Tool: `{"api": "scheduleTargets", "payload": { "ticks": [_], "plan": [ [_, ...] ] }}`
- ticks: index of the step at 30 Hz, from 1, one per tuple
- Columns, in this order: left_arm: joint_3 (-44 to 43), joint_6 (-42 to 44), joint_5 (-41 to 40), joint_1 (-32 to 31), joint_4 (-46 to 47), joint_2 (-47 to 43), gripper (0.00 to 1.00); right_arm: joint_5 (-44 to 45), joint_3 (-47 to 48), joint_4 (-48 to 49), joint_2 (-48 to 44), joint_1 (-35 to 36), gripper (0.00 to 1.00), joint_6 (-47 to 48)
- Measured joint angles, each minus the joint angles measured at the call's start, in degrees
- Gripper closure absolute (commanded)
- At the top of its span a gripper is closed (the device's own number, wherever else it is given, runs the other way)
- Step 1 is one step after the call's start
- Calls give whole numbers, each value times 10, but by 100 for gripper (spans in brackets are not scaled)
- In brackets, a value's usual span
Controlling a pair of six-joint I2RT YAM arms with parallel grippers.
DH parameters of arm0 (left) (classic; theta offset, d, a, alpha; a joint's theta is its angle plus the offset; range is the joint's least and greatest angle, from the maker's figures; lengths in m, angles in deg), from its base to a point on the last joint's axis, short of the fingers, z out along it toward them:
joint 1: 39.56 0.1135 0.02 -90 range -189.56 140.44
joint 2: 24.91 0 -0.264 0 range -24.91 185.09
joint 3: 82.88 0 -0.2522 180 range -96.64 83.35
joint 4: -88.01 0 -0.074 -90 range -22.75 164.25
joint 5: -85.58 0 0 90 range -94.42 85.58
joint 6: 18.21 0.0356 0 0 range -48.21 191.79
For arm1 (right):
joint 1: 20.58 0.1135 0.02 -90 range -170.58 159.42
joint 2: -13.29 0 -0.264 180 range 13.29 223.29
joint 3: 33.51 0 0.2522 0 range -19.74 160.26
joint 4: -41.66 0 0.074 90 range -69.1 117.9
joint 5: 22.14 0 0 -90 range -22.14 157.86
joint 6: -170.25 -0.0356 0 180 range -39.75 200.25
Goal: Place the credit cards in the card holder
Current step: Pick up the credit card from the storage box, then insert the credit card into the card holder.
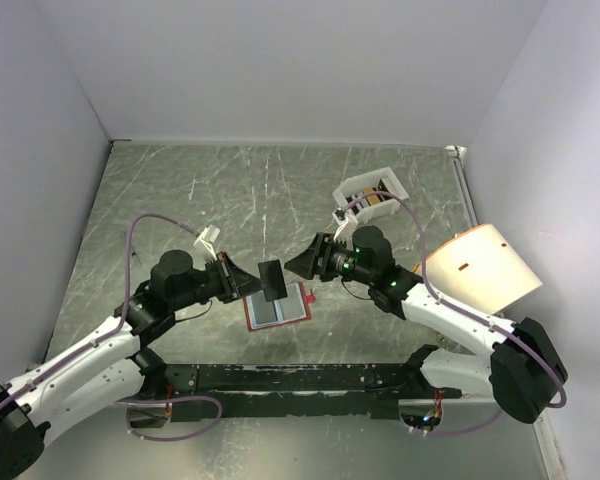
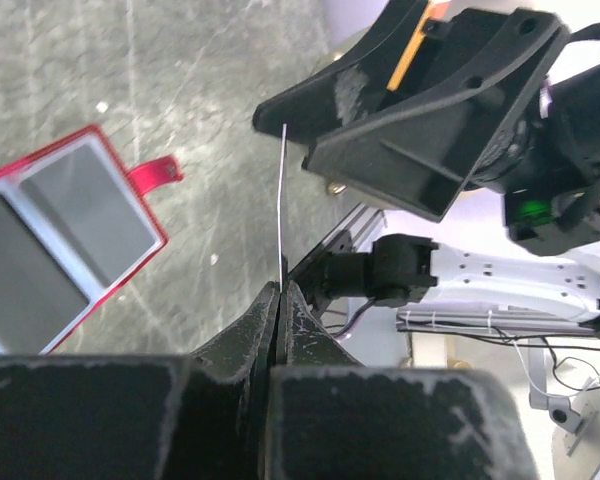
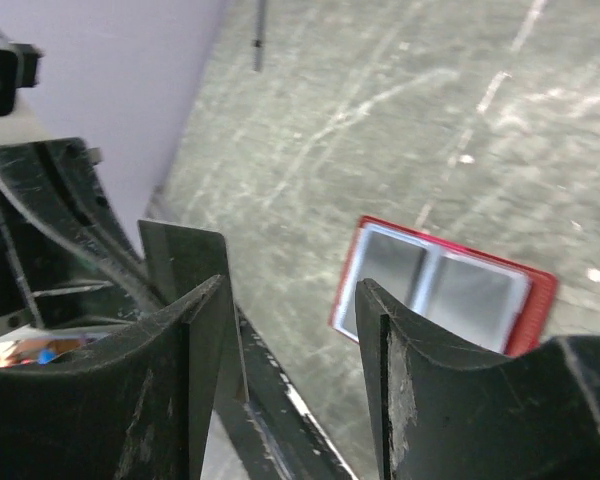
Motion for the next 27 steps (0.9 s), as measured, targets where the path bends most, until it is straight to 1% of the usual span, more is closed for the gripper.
{"api": "scheduleTargets", "payload": {
  "ticks": [6, 10, 16, 20, 27],
  "plan": [
    [19, 11, 2, 0, -37, 26, 93, 53, 13, -82, 30, 0, 46, 55],
    [31, 17, 3, 0, -57, 58, 93, 86, 38, -134, 71, 6, 48, 93],
    [76, 13, 6, 0, -53, 77, 93, 113, 66, -179, 134, 26, 46, 142],
    [78, 13, 8, 0, -43, 101, 93, 130, 93, -209, 181, 47, 47, 167],
    [64, 26, 10, 0, -43, 149, 93, 165, 101, -242, 217, 72, 57, 193]
  ]
}}
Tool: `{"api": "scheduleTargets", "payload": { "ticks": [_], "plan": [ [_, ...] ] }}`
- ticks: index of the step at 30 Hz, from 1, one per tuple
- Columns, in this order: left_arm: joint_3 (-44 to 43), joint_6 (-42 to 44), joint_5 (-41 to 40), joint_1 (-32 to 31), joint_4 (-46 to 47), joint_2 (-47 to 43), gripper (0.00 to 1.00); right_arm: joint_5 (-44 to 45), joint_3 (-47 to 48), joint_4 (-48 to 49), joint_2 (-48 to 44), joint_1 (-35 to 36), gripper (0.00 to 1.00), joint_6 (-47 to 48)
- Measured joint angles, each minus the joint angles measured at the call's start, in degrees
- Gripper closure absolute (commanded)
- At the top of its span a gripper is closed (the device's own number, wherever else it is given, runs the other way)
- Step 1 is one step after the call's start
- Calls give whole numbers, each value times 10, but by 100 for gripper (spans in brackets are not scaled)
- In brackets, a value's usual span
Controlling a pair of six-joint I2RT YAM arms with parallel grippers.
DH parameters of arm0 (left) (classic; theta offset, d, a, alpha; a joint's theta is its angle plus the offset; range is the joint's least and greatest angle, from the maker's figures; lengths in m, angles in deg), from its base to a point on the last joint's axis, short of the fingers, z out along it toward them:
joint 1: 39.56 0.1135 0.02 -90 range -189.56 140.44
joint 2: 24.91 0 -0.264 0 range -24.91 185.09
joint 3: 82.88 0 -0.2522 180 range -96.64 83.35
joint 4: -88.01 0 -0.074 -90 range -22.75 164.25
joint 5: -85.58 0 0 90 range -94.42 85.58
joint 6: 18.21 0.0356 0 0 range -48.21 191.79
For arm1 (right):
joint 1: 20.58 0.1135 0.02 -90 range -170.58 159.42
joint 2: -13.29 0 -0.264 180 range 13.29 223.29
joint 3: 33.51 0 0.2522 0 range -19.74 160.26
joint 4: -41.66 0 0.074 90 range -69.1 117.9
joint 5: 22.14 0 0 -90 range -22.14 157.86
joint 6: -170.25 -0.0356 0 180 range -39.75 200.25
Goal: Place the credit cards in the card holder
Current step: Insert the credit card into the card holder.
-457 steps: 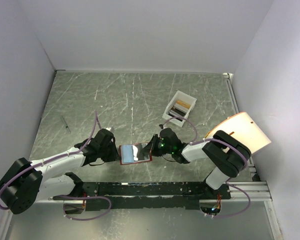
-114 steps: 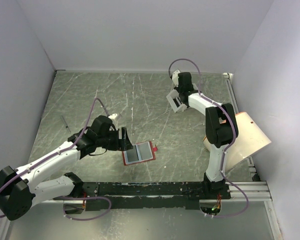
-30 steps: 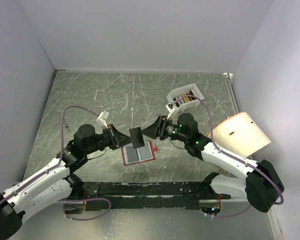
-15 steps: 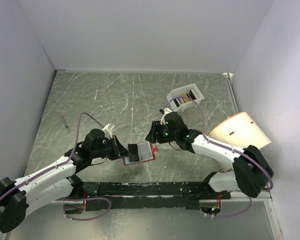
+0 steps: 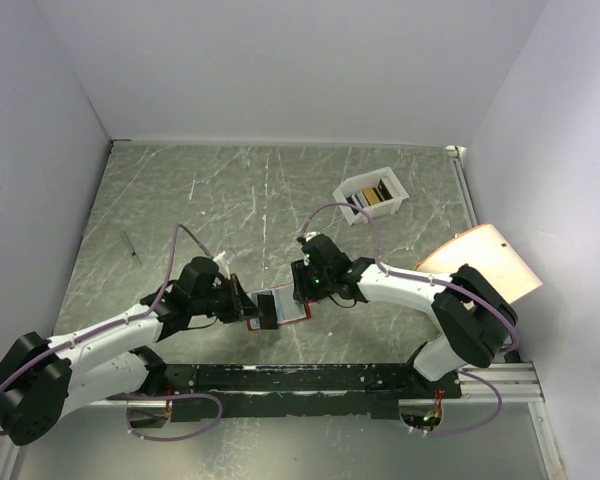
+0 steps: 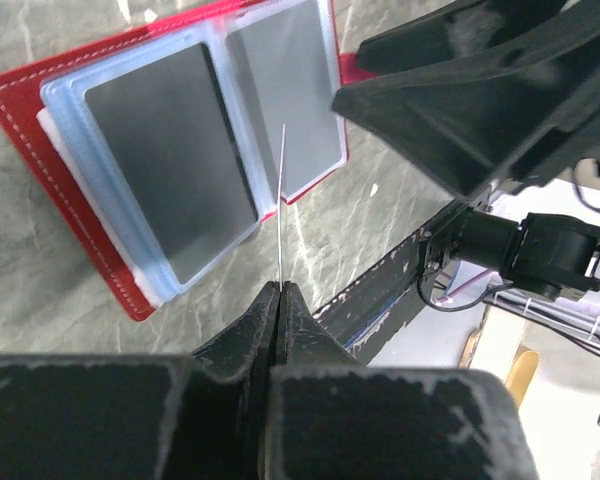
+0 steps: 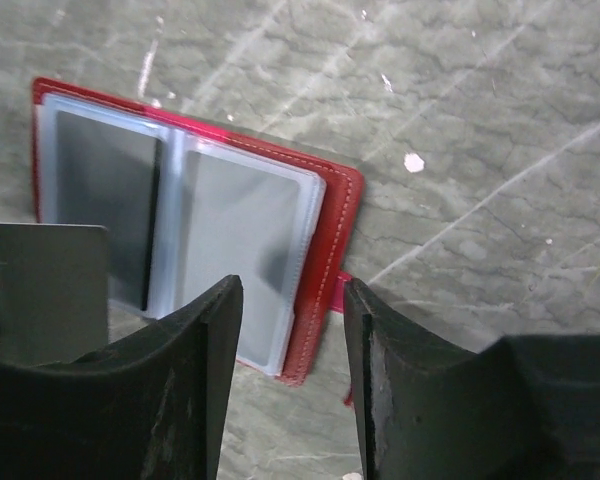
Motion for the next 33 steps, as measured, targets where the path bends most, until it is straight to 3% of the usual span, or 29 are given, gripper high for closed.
{"api": "scheduleTargets", "payload": {
  "ticks": [9, 33],
  "plan": [
    [-16, 8, 1, 1, 17, 30, 93, 45, 2, -27, 21, 25, 73, 7],
    [-26, 19, 59, 39, 85, 147, 93, 67, -5, -25, 18, 34, 78, 5]
  ]
}}
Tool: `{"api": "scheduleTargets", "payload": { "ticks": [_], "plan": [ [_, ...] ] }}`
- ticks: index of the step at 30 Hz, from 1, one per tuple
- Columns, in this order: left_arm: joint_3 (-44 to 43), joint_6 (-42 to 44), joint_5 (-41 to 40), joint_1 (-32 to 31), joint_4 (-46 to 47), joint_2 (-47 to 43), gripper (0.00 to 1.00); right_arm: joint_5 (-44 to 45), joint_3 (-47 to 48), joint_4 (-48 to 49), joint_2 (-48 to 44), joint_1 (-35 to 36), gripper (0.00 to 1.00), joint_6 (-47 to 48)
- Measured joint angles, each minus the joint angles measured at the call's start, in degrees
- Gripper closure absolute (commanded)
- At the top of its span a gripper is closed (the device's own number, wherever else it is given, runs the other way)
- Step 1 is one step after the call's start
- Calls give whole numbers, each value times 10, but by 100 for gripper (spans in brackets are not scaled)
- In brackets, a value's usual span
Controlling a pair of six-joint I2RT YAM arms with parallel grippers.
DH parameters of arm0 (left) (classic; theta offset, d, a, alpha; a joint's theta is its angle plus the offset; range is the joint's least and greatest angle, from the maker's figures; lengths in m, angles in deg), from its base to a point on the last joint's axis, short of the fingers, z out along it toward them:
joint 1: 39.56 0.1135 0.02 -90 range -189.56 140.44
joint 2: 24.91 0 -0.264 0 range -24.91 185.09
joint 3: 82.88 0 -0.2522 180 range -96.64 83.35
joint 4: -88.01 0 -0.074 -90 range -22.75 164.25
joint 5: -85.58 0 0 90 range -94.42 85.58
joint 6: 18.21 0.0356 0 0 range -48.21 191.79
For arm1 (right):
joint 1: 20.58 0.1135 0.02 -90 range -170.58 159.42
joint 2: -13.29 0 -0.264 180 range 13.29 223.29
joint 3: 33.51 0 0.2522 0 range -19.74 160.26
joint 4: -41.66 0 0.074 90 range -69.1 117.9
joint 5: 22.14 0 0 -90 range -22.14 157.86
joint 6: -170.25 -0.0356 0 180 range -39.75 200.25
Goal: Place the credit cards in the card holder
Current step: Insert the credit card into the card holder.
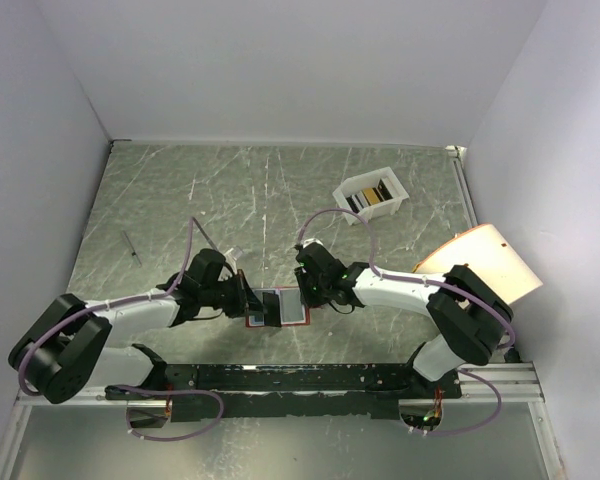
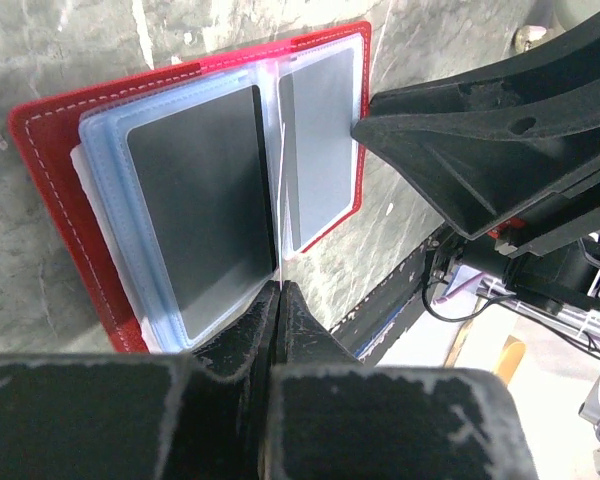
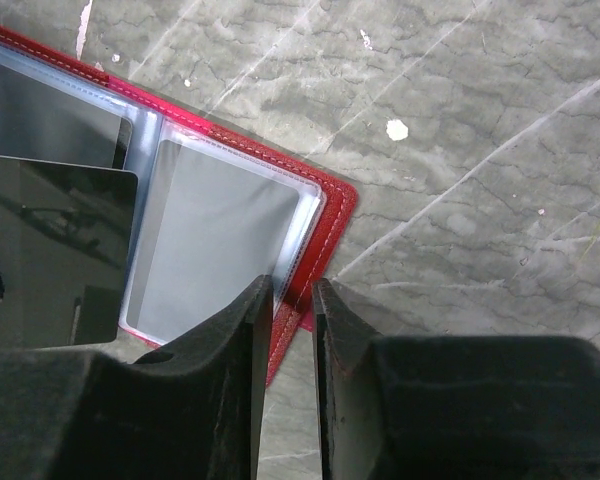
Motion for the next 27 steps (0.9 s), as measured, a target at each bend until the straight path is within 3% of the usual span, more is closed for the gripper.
{"api": "scheduleTargets", "payload": {
  "ticks": [27],
  "plan": [
    [-12, 7, 39, 16, 47, 71, 93, 4, -11, 14, -6, 1, 80, -3]
  ]
}}
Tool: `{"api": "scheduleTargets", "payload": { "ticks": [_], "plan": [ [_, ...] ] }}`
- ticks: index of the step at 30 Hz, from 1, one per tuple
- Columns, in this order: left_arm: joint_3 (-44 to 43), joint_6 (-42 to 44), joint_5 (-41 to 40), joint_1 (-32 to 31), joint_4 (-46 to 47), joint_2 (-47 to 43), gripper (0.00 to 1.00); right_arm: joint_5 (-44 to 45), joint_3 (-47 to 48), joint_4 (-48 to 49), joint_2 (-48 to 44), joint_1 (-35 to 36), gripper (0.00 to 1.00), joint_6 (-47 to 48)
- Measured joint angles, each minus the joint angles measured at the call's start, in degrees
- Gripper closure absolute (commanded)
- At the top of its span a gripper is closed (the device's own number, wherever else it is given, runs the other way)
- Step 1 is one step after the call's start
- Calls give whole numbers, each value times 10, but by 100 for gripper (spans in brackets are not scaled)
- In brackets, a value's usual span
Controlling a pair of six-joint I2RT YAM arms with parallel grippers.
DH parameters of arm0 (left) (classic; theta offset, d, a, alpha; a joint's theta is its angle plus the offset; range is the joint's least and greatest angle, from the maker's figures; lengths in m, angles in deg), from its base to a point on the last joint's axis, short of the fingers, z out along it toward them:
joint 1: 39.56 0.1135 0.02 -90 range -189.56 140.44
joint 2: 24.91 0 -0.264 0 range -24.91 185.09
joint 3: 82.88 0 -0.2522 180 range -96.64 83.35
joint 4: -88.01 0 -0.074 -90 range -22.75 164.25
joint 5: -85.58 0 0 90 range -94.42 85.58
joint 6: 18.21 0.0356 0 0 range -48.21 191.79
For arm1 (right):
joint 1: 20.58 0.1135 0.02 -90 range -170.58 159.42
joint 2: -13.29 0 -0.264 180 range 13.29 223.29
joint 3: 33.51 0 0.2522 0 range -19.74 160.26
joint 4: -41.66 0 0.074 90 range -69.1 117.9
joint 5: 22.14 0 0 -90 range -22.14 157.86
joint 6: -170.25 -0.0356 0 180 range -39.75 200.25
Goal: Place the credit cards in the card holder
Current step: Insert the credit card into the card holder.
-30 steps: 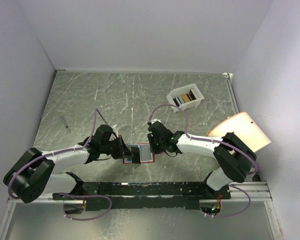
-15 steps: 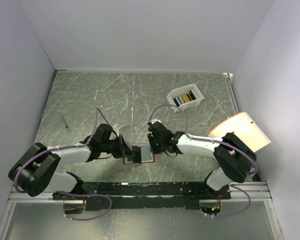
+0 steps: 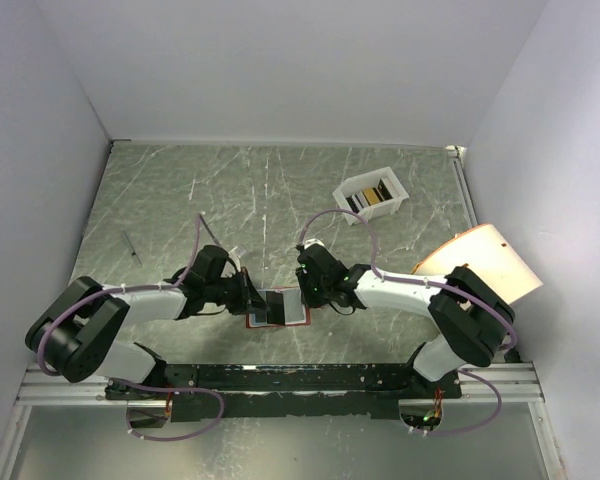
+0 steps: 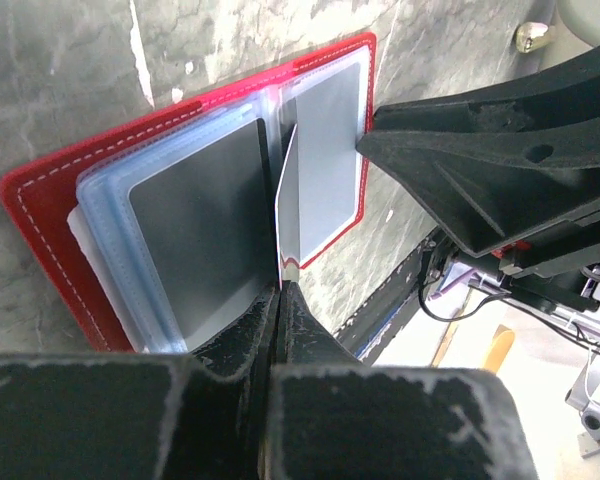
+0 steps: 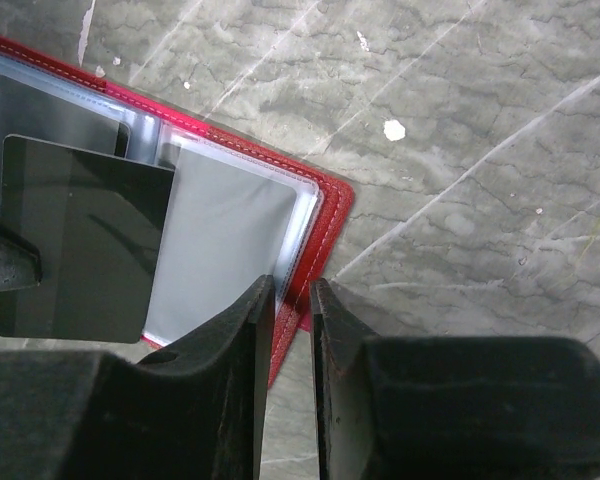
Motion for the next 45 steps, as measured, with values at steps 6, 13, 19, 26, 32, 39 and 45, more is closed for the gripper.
{"api": "scheduleTargets", "payload": {
  "ticks": [6, 13, 19, 26, 32, 39, 45],
  "plan": [
    [-16, 8, -7, 1, -4, 10, 93, 1, -5, 7, -3, 0, 80, -1],
    [-23, 15, -15, 2, -6, 22, 93, 2, -10, 13, -6, 0, 80, -3],
    [-23, 14, -15, 2, 1, 36, 93, 2, -12, 16, -6, 0, 79, -10],
    [-23, 8, -14, 2, 22, 47, 93, 7, -26, 30, -14, 0, 79, -41],
    [-22, 0, -8, 2, 47, 63, 93, 10, -37, 41, -21, 0, 79, -66],
    [-9, -12, 3, 2, 78, 71, 93, 12, -40, 45, -21, 0, 79, -81],
    [-5, -19, 9, 1, 91, 76, 93, 14, -40, 45, -21, 0, 79, -91]
  ]
}}
